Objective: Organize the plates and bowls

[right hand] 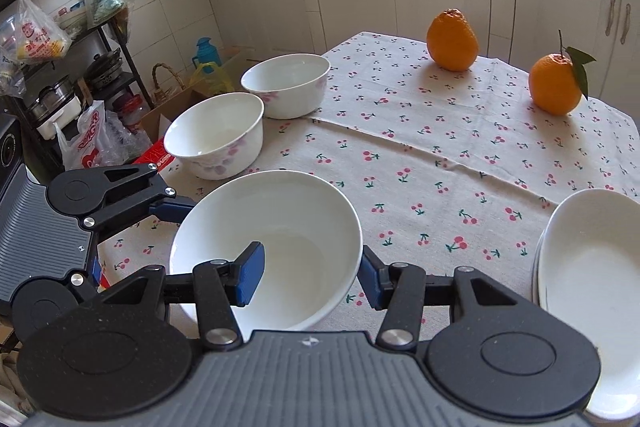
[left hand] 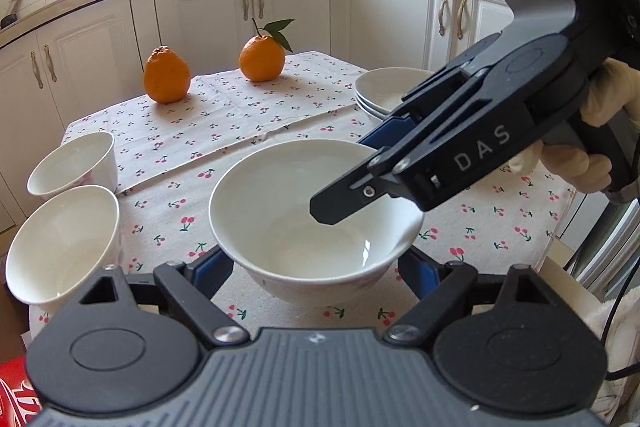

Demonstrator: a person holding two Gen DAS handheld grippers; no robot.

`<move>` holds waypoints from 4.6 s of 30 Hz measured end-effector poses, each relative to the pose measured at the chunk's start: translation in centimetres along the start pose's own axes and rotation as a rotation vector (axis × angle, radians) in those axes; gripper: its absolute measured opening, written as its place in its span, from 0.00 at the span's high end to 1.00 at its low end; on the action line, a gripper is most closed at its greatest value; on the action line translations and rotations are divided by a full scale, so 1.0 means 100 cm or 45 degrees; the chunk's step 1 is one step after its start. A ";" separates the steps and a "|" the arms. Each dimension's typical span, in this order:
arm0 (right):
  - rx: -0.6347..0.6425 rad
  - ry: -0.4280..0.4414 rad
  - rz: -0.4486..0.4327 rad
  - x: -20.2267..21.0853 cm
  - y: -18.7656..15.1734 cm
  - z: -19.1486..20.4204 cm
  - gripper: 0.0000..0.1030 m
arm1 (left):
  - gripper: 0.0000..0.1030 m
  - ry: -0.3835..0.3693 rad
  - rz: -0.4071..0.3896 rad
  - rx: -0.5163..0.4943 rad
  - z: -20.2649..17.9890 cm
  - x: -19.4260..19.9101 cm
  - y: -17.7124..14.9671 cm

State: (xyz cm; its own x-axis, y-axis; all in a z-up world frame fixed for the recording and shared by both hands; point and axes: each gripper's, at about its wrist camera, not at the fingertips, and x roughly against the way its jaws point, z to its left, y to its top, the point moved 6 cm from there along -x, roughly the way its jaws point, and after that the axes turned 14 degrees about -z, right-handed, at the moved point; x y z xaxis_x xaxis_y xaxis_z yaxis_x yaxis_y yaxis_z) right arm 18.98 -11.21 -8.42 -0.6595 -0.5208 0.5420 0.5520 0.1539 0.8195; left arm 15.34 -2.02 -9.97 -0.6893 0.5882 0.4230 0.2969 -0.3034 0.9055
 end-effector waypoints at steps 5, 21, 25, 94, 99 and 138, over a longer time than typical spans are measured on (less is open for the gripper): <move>-0.022 -0.019 -0.001 -0.001 -0.002 -0.009 0.45 | 0.14 -0.016 0.015 -0.003 -0.002 -0.011 0.000; -0.040 -0.041 0.011 -0.006 -0.008 -0.018 0.42 | 0.12 -0.036 0.026 0.007 -0.002 -0.023 -0.003; 0.000 -0.096 -0.021 -0.004 -0.006 -0.018 0.00 | 0.04 -0.037 0.004 -0.018 -0.005 -0.021 -0.004; 0.168 0.210 0.158 -0.163 0.081 0.069 0.33 | 0.07 0.331 -0.080 0.105 0.153 0.028 -0.028; 0.116 0.237 0.175 -0.169 0.082 0.066 0.41 | 0.07 0.325 -0.092 0.111 0.155 0.028 -0.027; 0.025 0.274 0.172 -0.128 0.079 0.063 0.45 | 0.11 0.217 -0.079 0.051 0.125 0.044 -0.007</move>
State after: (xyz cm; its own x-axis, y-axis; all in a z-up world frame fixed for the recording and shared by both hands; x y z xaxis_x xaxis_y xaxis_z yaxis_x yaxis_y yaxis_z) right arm 28.53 1.99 -7.69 -0.4550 -0.6609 0.5968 0.6164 0.2498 0.7467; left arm 20.31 10.16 -8.35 -0.8083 0.4680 0.3572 0.2740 -0.2379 0.9318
